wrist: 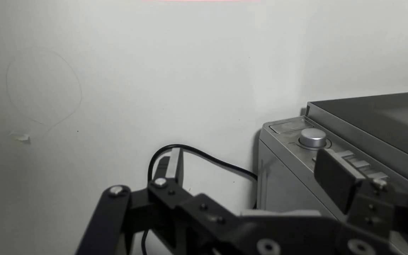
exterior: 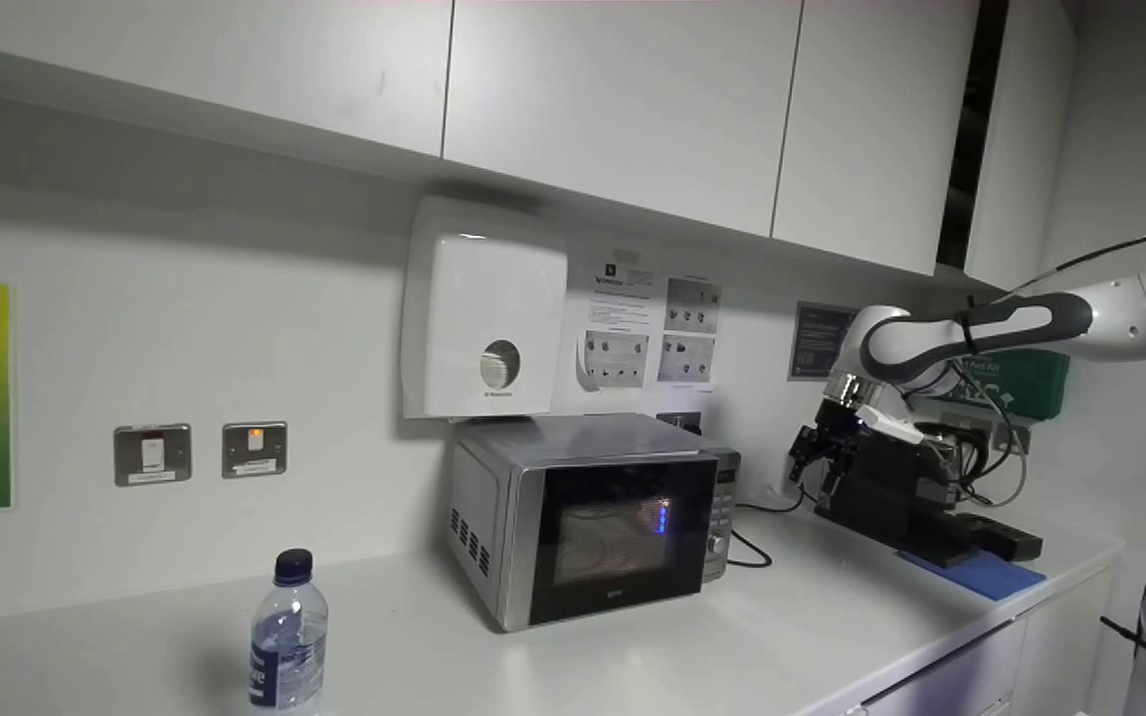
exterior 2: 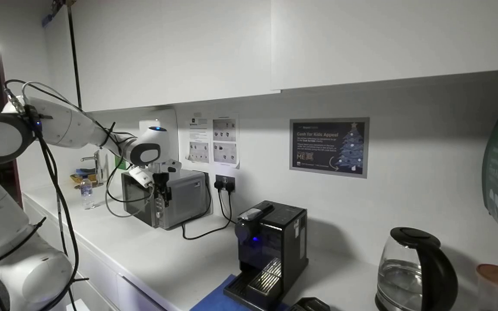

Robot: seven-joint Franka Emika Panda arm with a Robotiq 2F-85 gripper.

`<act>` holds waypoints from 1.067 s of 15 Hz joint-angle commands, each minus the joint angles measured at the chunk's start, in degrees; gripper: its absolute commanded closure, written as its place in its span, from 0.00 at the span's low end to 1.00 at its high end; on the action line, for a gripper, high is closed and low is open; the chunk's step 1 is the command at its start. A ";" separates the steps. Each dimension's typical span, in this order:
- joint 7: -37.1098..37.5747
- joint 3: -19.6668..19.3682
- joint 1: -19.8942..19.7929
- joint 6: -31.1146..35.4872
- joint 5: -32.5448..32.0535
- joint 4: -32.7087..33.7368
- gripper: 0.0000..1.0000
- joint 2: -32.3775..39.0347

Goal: Close the microwave door then press a button on the microwave.

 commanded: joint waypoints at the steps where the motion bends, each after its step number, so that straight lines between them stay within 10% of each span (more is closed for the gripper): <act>1: 1.04 1.49 -0.76 -0.82 -1.82 0.37 0.00 0.00; 16: 8.65 11.70 3.46 -4.91 -2.91 2.09 0.00 1.68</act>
